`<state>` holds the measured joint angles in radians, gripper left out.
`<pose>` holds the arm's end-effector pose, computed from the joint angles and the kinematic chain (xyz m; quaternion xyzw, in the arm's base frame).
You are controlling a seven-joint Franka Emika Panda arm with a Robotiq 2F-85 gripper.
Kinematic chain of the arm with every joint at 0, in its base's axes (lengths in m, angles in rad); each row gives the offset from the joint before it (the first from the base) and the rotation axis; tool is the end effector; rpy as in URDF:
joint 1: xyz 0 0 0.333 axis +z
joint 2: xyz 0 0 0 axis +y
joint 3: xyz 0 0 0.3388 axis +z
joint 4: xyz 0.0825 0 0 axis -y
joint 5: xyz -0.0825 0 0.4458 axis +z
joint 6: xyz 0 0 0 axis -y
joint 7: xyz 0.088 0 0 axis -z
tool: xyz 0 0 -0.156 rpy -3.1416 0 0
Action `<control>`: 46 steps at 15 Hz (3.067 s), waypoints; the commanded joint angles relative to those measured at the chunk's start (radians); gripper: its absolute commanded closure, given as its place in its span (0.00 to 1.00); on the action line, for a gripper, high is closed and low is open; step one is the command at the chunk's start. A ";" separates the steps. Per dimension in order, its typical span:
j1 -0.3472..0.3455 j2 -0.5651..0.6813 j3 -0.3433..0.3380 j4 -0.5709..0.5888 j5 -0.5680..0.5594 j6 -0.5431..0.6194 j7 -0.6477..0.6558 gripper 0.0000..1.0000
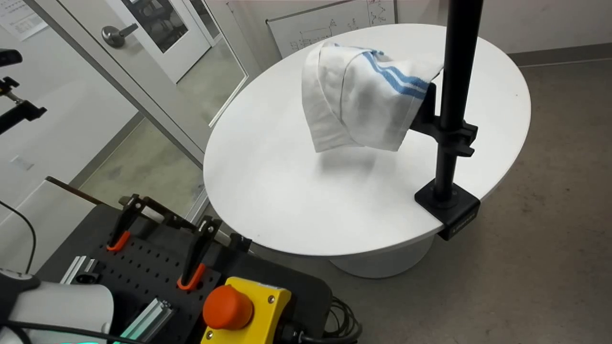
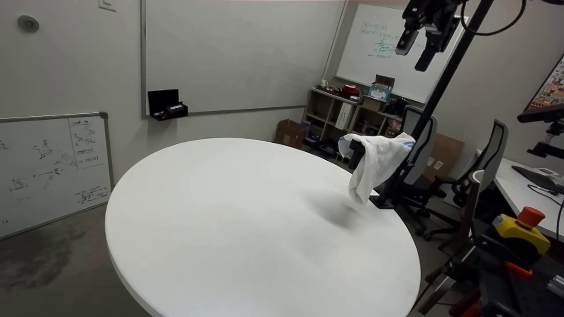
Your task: Remove the towel from the rack and put it on the table.
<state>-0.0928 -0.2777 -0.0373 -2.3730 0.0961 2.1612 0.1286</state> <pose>0.5086 -0.0585 0.3800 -0.9866 0.1534 -0.0327 0.0459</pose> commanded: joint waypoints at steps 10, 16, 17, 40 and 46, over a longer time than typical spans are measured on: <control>-0.131 0.203 -0.092 -0.035 -0.184 0.344 0.206 0.00; -0.139 0.316 -0.134 -0.008 -0.294 0.375 0.351 0.00; -0.135 0.332 -0.141 -0.005 -0.304 0.385 0.368 0.00; 0.057 0.594 -0.288 0.109 -0.423 0.551 0.553 0.00; 0.072 0.613 -0.302 0.118 -0.404 0.543 0.548 0.46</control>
<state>-0.0469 0.3140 -0.3195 -2.2756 -0.3036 2.6993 0.6503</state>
